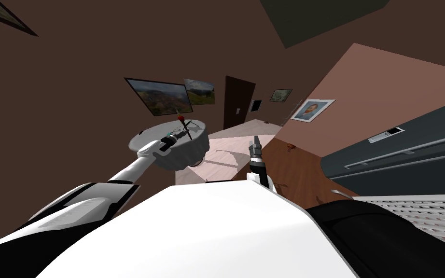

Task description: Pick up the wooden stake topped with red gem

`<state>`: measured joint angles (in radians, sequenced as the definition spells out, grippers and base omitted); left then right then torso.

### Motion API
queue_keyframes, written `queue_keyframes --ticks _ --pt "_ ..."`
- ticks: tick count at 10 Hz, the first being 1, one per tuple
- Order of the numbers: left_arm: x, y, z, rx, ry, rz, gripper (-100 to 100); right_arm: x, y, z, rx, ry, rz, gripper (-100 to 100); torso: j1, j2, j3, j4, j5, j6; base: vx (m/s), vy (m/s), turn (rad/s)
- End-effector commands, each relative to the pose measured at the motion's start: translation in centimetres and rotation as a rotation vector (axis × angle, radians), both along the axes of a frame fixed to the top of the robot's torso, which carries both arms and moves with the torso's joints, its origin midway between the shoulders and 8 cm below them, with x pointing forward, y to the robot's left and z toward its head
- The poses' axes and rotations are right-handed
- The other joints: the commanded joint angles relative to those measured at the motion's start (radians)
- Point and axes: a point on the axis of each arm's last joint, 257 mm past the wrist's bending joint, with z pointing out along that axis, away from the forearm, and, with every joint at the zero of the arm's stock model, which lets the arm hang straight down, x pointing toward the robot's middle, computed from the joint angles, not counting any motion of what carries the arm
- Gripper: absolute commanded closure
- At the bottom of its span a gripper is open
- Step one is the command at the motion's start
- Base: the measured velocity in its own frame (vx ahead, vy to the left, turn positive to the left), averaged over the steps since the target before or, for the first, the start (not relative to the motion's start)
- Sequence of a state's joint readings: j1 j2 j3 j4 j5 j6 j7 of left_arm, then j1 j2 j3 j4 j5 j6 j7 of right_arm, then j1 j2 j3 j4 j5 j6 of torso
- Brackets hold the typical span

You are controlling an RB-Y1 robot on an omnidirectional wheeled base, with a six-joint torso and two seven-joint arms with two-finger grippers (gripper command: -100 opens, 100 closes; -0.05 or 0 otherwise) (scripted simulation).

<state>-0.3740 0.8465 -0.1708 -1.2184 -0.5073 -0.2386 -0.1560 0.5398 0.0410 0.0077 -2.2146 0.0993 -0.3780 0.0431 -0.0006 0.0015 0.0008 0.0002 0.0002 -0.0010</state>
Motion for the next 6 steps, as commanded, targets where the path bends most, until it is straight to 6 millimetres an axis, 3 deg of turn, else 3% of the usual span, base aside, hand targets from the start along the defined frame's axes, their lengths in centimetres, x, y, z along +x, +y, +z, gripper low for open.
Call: queue_keyframes --ticks 1,4,5,6 --pt "0.9 -1.0 0.2 0.002 0.001 -0.025 -100 0.0 0.0 0.0 0.000 0.000 0.000 0 0.000 0.000 0.000 0.000 0.000 0.000 -0.066 -0.027 0.057" --pt "1.9 0.6 0.7 0.001 0.003 0.009 -100 0.0 0.0 0.0 0.000 0.000 0.000 0 0.000 0.000 0.000 0.000 0.000 0.000 -0.019 -0.007 -0.002" --pt "2.6 -2.4 0.0 0.009 0.010 -0.059 -100 0.0 0.0 0.0 0.000 0.000 0.000 0 0.001 -0.001 -0.001 0.000 0.000 0.000 -0.060 -0.022 0.095" --pt "3.3 -2.0 1.1 0.009 -0.002 -0.049 -100 0.0 0.0 0.0 0.000 0.000 0.000 0 0.000 0.001 0.001 0.000 0.000 0.000 -0.068 -0.028 0.056"
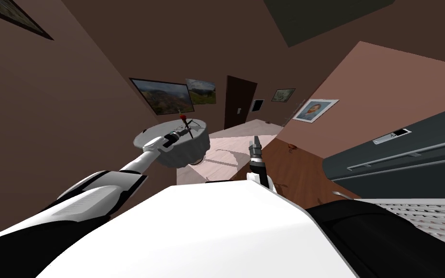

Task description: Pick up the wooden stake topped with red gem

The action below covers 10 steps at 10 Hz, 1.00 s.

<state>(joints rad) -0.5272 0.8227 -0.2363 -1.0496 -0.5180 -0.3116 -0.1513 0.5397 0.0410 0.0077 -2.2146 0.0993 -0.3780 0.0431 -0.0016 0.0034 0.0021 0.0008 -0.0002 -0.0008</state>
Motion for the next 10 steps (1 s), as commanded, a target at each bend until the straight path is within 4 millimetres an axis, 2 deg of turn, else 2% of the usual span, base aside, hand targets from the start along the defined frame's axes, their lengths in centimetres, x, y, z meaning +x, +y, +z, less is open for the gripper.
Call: queue_keyframes --ticks 1,2,3,5,7,8,10 --pt "1.0 0.1 1.2 0.001 -0.015 0.005 -100 0.0 0.0 0.0 0.000 0.000 0.000 0 0.000 0.000 0.000 0.000 0.000 0.000 -0.030 -0.014 -0.006" --pt "1.1 1.0 0.6 0.000 -0.001 0.024 -100 0.0 0.0 0.0 0.000 0.000 0.000 0 0.000 -0.001 -0.001 0.000 0.000 0.000 -0.004 -0.003 -0.012" --pt "1.8 -2.3 0.5 0.013 0.000 -0.048 -100 0.0 0.0 0.0 0.000 0.000 0.000 0 0.001 -0.003 -0.002 -0.001 0.000 0.000 -0.053 -0.002 0.117" --pt "3.0 -1.4 2.5 0.011 -0.018 -0.027 -100 0.0 0.0 0.0 0.000 0.000 0.000 0 0.000 0.000 0.000 0.000 0.000 0.000 -0.051 -0.024 0.014" --pt "3.0 0.1 1.1 0.009 0.008 0.004 -100 0.0 0.0 0.0 0.000 0.000 0.000 0 0.001 -0.002 -0.001 -0.001 0.000 0.000 0.000 -0.005 -0.004" --pt "3.6 -3.4 1.2 0.027 0.007 -0.073 -100 0.0 0.0 0.0 0.000 0.000 0.000 0 0.002 -0.003 -0.002 -0.001 0.001 0.000 -0.047 -0.005 0.114" --pt "4.4 -3.0 3.0 0.026 -0.011 -0.062 -100 0.0 0.0 0.0 0.000 0.000 0.000 0 0.000 -0.001 0.000 0.000 0.000 0.000 -0.045 -0.024 0.015"
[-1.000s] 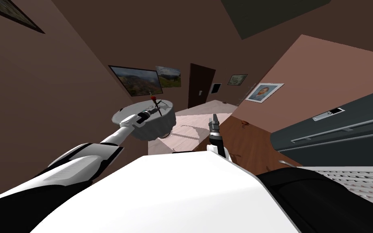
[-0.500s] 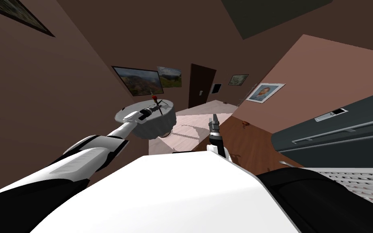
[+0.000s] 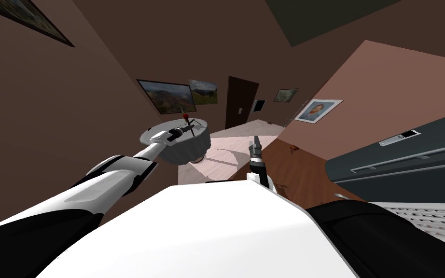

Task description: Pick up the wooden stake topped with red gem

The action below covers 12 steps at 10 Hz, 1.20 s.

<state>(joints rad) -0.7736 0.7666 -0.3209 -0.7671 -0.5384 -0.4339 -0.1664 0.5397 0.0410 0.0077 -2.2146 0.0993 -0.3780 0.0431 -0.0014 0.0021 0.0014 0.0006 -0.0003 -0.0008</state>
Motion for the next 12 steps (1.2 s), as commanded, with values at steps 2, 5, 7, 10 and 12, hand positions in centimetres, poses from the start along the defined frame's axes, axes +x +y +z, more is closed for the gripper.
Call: queue_keyframes --ticks 2,5,7,10,12 --pt "0.6 1.7 0.1 -0.003 0.013 0.038 -100 0.0 0.0 0.0 0.000 0.000 0.000 0 0.001 -0.001 -0.001 0.000 0.000 0.000 -0.008 -0.002 -0.005" --pt "0.6 1.2 0.2 -0.003 0.008 0.030 100 0.0 0.0 0.0 0.000 0.000 0.000 0 0.002 -0.002 -0.001 -0.001 0.001 0.000 0.000 0.000 0.000" --pt "0.6 1.3 0.3 -0.003 0.007 0.030 100 0.0 0.0 0.0 0.000 0.000 0.000 0 0.002 -0.002 -0.002 -0.001 0.001 0.000 0.000 0.000 0.000" --pt "0.0 4.2 0.5 -0.022 0.000 0.095 100 0.0 0.0 0.0 0.000 0.000 0.000 0 0.001 -0.002 -0.001 -0.001 0.001 0.000 0.014 0.008 -0.037" --pt "-1.1 3.2 -1.3 -0.016 0.014 0.069 100 0.0 0.0 0.0 0.000 0.000 0.000 0 0.004 -0.006 -0.003 -0.002 0.002 -0.001 0.060 0.021 -0.016"
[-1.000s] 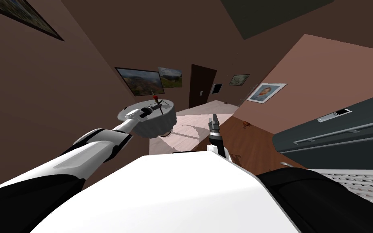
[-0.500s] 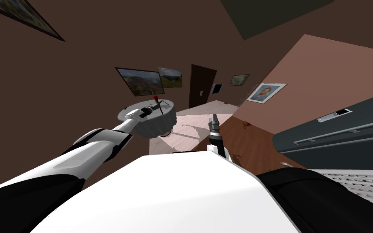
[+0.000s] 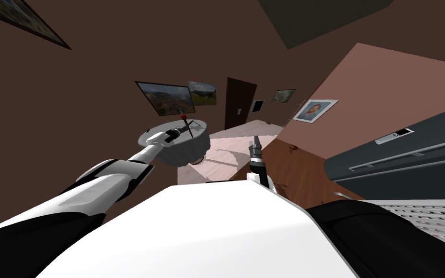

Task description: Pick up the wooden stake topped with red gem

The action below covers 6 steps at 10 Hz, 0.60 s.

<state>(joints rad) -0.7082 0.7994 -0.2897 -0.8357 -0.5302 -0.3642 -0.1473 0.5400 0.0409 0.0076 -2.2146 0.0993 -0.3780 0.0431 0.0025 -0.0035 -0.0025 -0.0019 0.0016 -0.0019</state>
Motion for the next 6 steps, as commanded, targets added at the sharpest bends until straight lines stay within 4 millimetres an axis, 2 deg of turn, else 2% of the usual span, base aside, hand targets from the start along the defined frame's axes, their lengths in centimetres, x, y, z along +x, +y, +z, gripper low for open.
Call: queue_keyframes --ticks 1,2,4,5,6 --pt "-0.7 2.4 0.5 -0.013 -0.017 0.054 100 0.0 0.0 0.0 0.000 0.000 0.000 0 0.000 0.000 0.000 0.000 0.000 0.000 0.073 0.012 -0.088" --pt "-1.0 2.8 -0.4 -0.014 -0.004 0.061 100 0.0 0.0 0.0 0.000 0.000 0.000 0 0.001 -0.003 -0.001 0.000 0.000 0.000 0.069 0.026 -0.058" --pt "-2.2 2.4 -2.6 -0.010 0.021 0.045 100 0.0 0.0 0.0 0.000 0.000 0.000 0 0.003 -0.002 -0.002 -0.003 0.002 -0.002 0.028 0.017 0.004" --pt "-2.2 1.2 -1.8 -0.009 0.004 0.021 100 0.0 0.0 0.0 0.000 0.000 0.000 0 0.003 0.000 -0.003 -0.007 0.004 -0.002 -0.001 0.005 0.022" --pt "-2.2 1.1 -1.8 -0.009 0.004 0.020 100 0.0 0.0 0.0 0.000 0.000 0.000 0 0.002 0.001 -0.004 -0.009 0.005 -0.001 -0.013 -0.002 0.001"
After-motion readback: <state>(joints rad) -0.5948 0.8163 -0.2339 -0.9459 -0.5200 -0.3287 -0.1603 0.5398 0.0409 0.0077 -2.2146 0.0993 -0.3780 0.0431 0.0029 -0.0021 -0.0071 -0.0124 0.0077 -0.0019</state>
